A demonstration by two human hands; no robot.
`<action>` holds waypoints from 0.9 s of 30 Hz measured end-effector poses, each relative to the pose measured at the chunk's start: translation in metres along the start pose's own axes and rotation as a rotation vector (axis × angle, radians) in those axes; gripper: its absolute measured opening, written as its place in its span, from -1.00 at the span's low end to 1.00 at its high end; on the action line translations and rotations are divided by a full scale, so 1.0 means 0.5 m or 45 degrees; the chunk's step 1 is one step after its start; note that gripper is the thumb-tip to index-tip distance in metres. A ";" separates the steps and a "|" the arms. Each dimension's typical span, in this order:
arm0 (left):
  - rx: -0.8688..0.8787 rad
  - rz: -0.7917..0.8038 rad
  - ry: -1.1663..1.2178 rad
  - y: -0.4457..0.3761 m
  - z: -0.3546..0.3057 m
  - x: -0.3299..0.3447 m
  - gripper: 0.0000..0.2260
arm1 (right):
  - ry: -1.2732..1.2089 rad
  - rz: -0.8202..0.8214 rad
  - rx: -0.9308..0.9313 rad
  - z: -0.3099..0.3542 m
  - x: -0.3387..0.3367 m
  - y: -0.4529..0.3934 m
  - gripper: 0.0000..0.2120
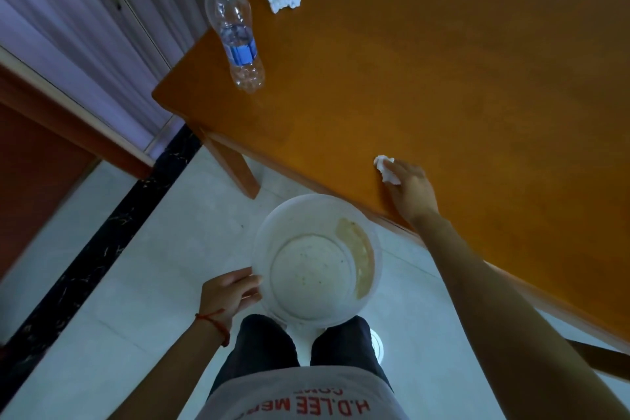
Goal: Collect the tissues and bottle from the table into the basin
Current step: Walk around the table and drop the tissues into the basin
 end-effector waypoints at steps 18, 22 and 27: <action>0.021 0.124 -0.122 -0.012 -0.037 -0.012 -0.83 | -0.485 -0.019 0.019 0.193 0.080 0.237 -0.52; 0.025 0.184 -0.165 -0.008 -0.046 -0.021 -0.85 | -0.354 0.018 0.094 0.187 0.100 0.284 -0.35; 0.049 0.248 -0.212 -0.006 -0.047 -0.037 -0.72 | -0.333 -0.262 0.423 0.155 0.103 0.364 -0.46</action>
Point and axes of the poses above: each hand's wrist, its own y-axis away from the middle knuckle, its own x-axis out of the palm, z = x × y, the point moved 1 cm from there along -y, towards the middle knuckle
